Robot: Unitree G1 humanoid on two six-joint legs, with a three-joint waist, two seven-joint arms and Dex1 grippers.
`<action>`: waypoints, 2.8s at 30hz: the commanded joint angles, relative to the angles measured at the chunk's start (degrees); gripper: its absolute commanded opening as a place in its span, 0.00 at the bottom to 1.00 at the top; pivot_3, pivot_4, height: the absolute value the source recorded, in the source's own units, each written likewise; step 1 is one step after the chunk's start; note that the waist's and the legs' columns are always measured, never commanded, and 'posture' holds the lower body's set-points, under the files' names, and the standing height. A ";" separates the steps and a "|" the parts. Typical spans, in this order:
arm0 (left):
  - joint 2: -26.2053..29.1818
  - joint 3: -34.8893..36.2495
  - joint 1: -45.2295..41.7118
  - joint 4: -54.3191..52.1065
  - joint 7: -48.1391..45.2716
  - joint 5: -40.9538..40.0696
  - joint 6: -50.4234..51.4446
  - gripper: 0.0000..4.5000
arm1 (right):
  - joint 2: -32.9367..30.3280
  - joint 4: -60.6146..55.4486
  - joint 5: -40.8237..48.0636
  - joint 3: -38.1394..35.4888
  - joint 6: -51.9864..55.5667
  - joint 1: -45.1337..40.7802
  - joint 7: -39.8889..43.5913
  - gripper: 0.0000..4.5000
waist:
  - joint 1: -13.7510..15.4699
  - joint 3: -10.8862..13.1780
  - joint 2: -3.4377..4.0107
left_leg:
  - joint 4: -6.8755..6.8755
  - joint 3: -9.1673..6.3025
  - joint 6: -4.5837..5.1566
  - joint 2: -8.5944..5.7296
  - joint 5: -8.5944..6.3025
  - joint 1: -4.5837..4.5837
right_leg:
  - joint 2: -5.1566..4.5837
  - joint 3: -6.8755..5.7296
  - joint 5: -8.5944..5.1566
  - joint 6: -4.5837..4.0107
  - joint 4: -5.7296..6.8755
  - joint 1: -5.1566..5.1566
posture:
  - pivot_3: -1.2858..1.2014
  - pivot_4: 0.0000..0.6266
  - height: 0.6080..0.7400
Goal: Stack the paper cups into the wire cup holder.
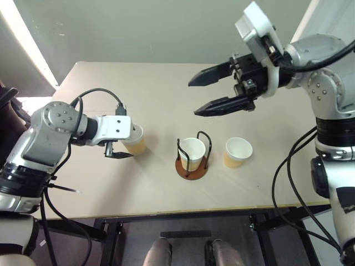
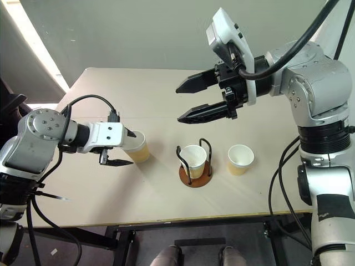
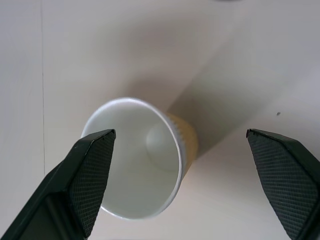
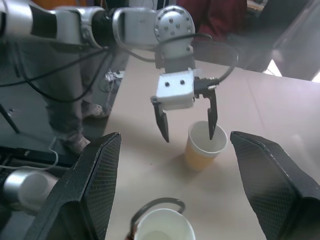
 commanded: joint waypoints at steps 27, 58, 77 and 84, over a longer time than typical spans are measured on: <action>-7.39 -5.11 -9.38 17.38 -2.33 7.08 -12.25 0.47 | -4.20 -1.80 2.64 -0.61 -0.37 1.07 0.57 0.81 | 0.07 -0.01 -0.01 | 0.02 -0.01 0.00 -0.02 0.00 -0.03 | -0.01 0.00 0.01 0.01 0.07 -0.04 | 0.52 0.24 1.00; -13.04 -18.03 -36.67 12.73 -15.89 -22.37 1.45 0.01 | -15.42 -7.11 2.40 -1.01 0.17 4.12 3.43 0.81 | 0.22 -0.01 -0.02 | 0.20 0.19 0.13 0.01 -0.01 -0.18 | -0.07 0.11 0.30 0.53 -0.11 0.01 | 0.52 0.24 1.00; -17.25 -29.17 -39.62 15.06 -15.89 -29.60 -3.90 0.01 | -19.69 -13.58 6.06 -6.49 5.60 11.23 -5.24 0.81 | 0.61 0.00 0.00 | 1.01 0.55 0.55 -0.03 -0.27 -0.46 | -0.09 0.39 0.65 1.54 -0.20 0.03 | 0.52 0.24 1.00; -15.15 -32.28 -39.54 13.38 -15.89 -30.84 -5.04 0.01 | -19.99 -13.74 6.92 -6.53 5.80 11.02 -6.01 0.81 | 0.58 -0.01 0.00 | 1.03 0.61 0.60 -0.05 -0.29 -0.46 | -0.08 0.43 0.64 1.62 -0.23 0.03 | 0.52 0.24 1.00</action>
